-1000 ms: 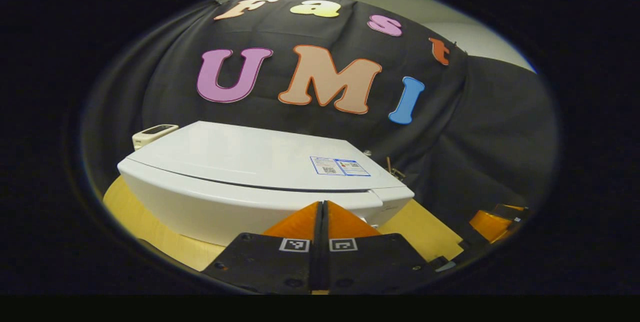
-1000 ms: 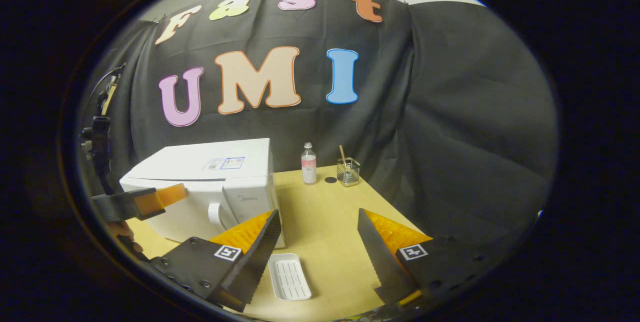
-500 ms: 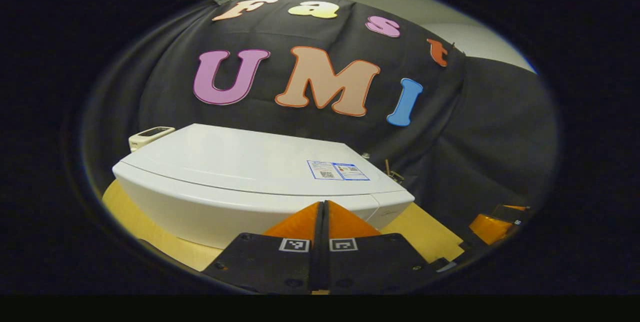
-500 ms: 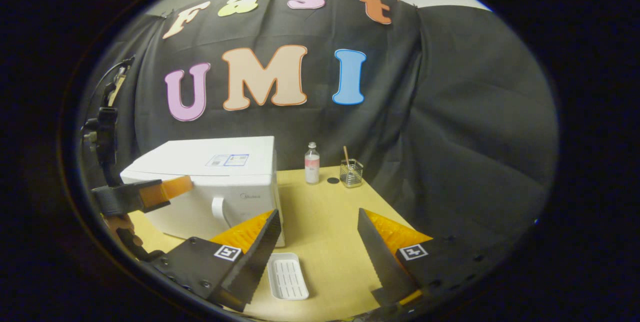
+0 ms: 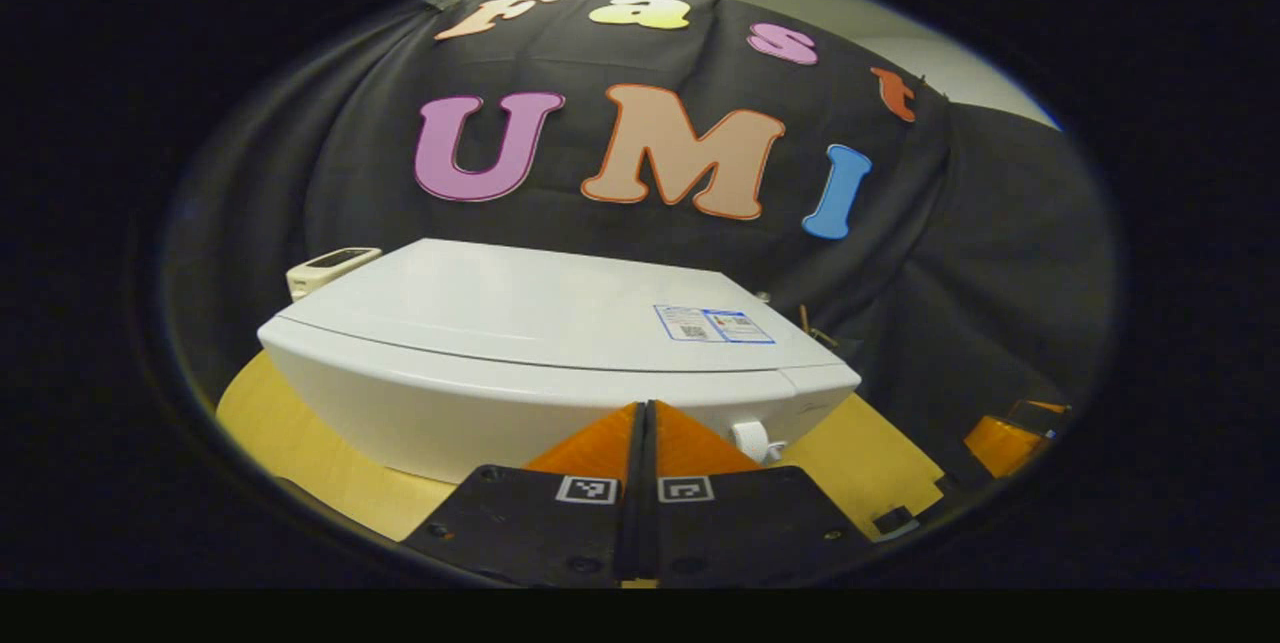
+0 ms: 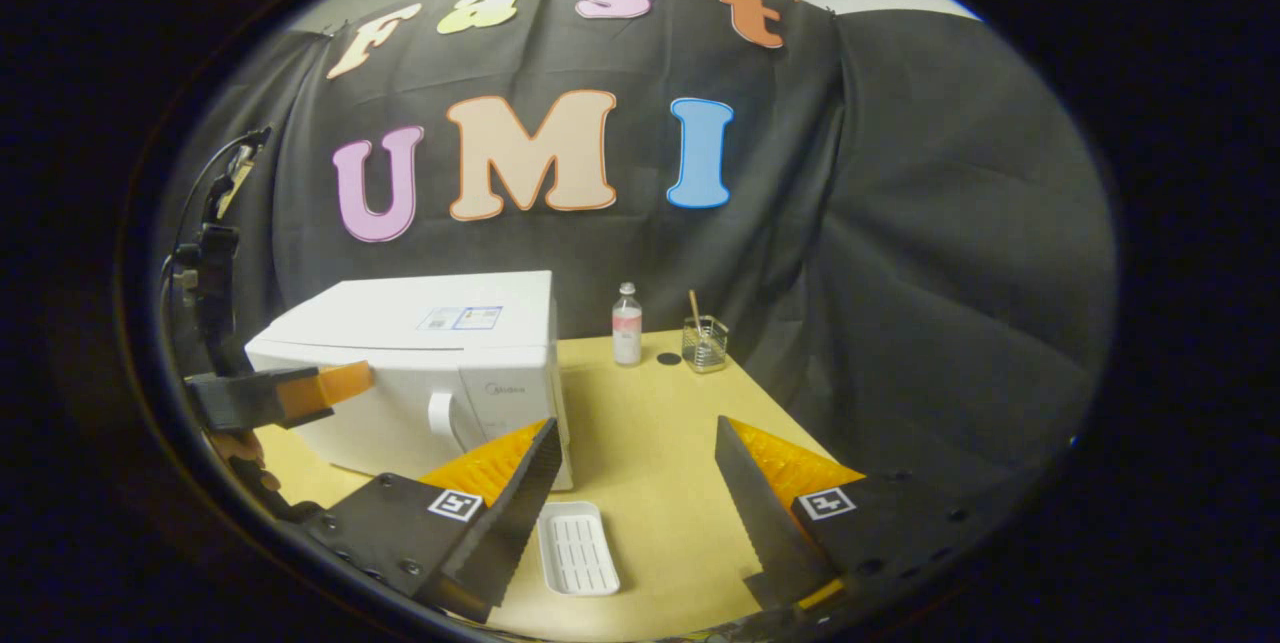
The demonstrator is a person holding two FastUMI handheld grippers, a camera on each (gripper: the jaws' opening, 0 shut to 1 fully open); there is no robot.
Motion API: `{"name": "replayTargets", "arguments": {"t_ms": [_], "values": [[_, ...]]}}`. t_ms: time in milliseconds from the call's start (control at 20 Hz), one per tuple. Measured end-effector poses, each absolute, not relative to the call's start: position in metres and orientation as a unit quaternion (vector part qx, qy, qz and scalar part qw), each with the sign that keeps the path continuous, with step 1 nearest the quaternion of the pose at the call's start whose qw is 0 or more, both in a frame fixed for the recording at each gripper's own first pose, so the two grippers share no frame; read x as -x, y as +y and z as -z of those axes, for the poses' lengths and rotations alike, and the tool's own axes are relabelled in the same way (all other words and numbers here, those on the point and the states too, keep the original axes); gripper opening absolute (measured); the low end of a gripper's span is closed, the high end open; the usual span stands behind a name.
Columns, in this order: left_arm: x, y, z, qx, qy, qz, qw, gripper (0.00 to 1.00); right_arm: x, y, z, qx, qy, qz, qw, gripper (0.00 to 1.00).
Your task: Open the microwave oven with the left hand, put the food in, and close the microwave oven.
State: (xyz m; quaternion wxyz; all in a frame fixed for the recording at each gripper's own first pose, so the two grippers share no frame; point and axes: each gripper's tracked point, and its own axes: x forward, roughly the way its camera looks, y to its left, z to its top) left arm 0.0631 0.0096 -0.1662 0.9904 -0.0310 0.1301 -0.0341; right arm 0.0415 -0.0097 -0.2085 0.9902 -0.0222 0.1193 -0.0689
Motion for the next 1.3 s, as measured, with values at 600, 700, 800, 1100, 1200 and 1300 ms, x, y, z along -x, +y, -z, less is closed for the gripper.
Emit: {"name": "replayTargets", "arguments": {"t_ms": [600,700,800,1100,1200,1300], "values": [[-0.006,0.081,0.118,-0.034,0.093,-0.064,0.993,0.0,-0.05,0.008,0.17,0.036,0.096,0.014,0.995,0.98],[0.005,0.087,0.104,-0.036,0.08,-0.083,0.993,0.1,-0.052,0.008,0.15,0.048,0.077,0.008,0.996,0.97],[0.014,0.087,0.097,-0.034,0.079,-0.091,0.992,0.17,-0.053,0.009,0.127,0.053,0.061,-0.001,0.997,0.97],[0.033,0.093,0.079,-0.012,0.07,-0.106,0.992,1.0,-0.051,0.001,0.104,0.058,0.045,-0.009,0.997,0.97],[0.035,0.094,0.073,-0.014,0.064,-0.111,0.992,0.98,-0.046,-0.003,0.103,0.055,0.049,-0.009,0.997,0.98],[0.037,0.094,0.067,-0.028,0.058,-0.115,0.991,0.96,-0.043,-0.009,0.1,0.059,0.047,-0.006,0.997,0.97]]}}
